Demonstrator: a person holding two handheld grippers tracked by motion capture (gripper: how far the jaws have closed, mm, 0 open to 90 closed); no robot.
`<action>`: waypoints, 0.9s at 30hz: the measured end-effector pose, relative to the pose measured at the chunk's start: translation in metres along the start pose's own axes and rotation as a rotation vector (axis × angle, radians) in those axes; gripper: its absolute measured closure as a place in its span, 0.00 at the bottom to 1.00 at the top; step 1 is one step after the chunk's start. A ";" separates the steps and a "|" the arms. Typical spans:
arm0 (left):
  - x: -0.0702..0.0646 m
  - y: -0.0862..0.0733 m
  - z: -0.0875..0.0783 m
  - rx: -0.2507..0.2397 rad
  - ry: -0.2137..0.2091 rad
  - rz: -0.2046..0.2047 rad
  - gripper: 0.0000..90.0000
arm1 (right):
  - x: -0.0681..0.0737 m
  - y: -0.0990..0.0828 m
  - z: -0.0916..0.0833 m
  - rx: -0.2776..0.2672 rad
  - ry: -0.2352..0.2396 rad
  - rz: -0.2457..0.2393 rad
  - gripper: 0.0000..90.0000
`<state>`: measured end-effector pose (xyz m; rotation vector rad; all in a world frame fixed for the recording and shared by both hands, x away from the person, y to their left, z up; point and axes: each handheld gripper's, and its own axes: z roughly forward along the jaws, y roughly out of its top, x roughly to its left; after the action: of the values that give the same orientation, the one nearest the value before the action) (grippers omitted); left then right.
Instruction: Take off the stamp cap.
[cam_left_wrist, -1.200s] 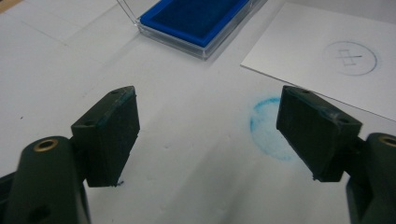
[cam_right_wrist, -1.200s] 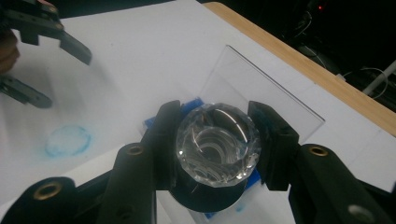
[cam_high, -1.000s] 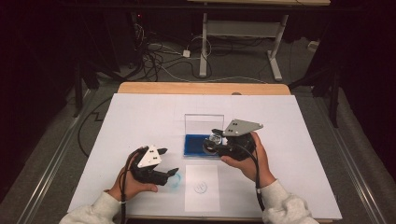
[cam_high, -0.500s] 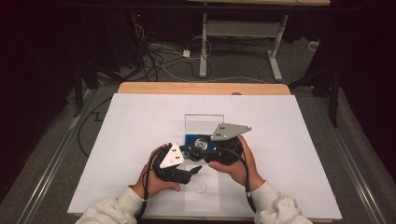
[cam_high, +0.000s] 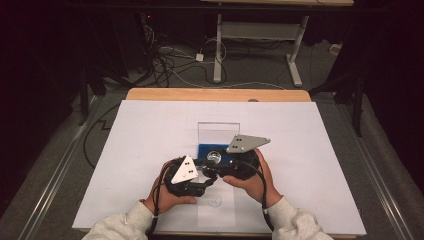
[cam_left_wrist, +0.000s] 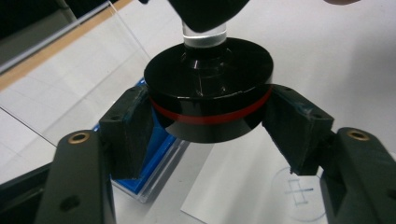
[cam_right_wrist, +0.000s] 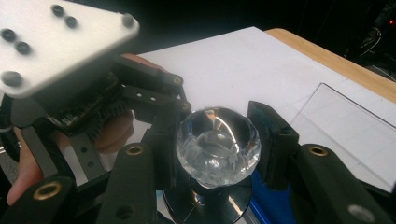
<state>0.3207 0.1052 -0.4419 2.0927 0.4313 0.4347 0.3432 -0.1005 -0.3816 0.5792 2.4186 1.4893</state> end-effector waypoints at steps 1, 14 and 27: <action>0.000 0.000 0.001 0.005 -0.002 -0.002 0.35 | 0.001 0.000 0.001 -0.003 0.004 0.003 0.63; 0.001 -0.001 0.001 0.011 -0.006 -0.012 0.40 | 0.006 -0.002 0.003 -0.008 0.015 -0.009 0.63; 0.002 0.002 -0.001 0.047 -0.017 -0.003 0.41 | 0.005 -0.006 0.000 -0.025 0.021 0.009 0.63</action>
<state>0.3219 0.1056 -0.4390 2.1390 0.4382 0.4084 0.3380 -0.1005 -0.3872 0.5727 2.4126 1.5340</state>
